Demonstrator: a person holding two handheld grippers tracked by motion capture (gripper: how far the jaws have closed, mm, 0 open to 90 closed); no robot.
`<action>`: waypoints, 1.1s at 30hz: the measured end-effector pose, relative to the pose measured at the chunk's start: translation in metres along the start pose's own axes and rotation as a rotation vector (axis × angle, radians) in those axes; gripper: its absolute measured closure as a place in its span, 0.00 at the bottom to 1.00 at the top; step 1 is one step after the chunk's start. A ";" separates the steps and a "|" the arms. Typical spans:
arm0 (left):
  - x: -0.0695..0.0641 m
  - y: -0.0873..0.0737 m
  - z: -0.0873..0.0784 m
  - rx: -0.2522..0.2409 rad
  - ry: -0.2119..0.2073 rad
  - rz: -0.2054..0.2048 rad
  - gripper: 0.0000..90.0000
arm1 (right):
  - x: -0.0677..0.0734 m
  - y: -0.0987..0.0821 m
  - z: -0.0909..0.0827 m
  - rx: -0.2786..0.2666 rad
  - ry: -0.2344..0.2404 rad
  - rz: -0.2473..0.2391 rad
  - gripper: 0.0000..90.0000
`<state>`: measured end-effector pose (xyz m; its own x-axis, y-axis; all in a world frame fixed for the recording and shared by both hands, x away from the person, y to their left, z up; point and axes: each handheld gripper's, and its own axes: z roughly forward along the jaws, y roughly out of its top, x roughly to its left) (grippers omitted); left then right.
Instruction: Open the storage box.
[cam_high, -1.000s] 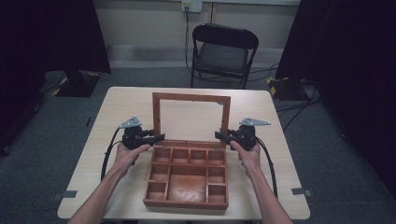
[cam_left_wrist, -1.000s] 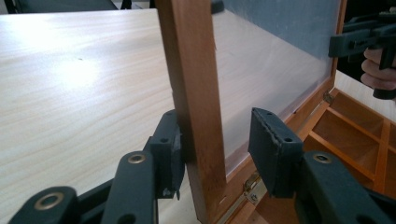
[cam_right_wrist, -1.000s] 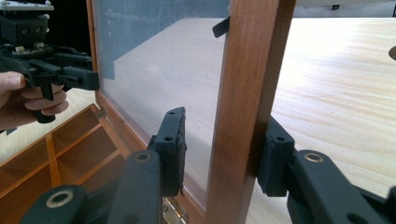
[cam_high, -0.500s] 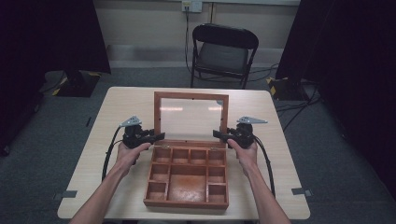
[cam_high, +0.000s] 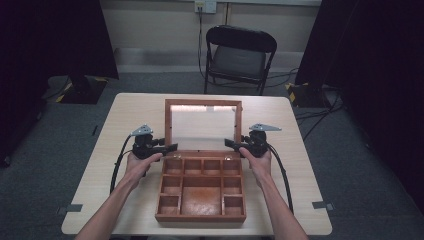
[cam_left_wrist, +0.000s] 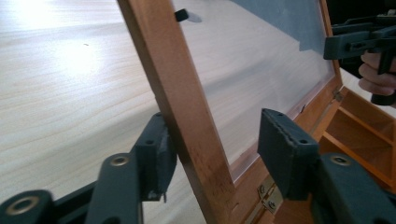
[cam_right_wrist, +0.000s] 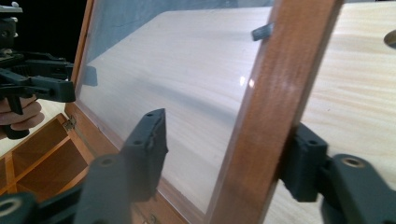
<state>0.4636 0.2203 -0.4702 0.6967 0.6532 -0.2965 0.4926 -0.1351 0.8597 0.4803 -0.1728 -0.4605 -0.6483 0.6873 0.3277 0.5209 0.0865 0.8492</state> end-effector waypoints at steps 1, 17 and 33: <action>0.000 0.000 0.000 0.001 0.000 -0.011 0.46 | 0.000 -0.001 0.001 0.002 0.001 0.005 0.41; 0.007 -0.005 0.007 0.028 0.008 -0.065 0.40 | -0.004 -0.007 0.016 0.052 -0.027 0.040 0.28; 0.009 -0.008 0.012 0.062 0.033 -0.083 0.37 | -0.008 -0.009 0.015 0.073 -0.066 0.058 0.21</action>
<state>0.4723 0.2186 -0.4851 0.6356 0.6878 -0.3508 0.5798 -0.1251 0.8051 0.4893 -0.1687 -0.4766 -0.5791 0.7383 0.3458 0.5975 0.0958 0.7961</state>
